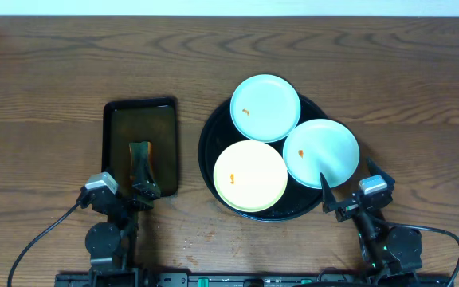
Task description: Clean dirty plates on tray and stack at the side
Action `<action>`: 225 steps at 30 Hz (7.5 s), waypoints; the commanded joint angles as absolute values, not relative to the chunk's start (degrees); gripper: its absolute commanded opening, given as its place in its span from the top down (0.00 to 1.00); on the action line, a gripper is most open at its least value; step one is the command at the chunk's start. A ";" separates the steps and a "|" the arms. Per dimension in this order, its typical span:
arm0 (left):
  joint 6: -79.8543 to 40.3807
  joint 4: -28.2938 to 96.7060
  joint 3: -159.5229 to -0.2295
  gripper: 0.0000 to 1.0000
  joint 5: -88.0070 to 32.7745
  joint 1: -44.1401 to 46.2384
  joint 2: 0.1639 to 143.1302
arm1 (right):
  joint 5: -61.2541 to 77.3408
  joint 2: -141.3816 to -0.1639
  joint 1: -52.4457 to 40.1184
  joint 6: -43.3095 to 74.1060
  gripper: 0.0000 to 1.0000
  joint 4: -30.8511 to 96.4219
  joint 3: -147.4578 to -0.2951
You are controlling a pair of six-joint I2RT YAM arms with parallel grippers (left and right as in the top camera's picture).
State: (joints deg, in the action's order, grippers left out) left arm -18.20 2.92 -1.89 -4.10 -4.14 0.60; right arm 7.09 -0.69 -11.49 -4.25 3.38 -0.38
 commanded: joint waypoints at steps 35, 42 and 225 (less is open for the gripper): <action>-18.50 3.55 -0.23 0.14 -4.01 -4.43 0.23 | 7.55 -0.38 -10.37 -4.80 0.01 3.60 -0.32; -18.52 3.09 -0.25 0.13 -9.19 -4.43 0.23 | 8.32 -0.38 -10.37 -4.78 0.01 3.20 -0.32; -21.37 21.71 -72.03 0.92 -13.32 23.29 98.59 | 35.42 -119.42 -5.30 9.41 0.67 20.34 -74.22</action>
State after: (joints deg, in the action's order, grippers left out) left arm -18.35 22.79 -71.29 -13.21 22.24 97.10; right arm 32.25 -117.82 -5.04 8.14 20.99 -74.22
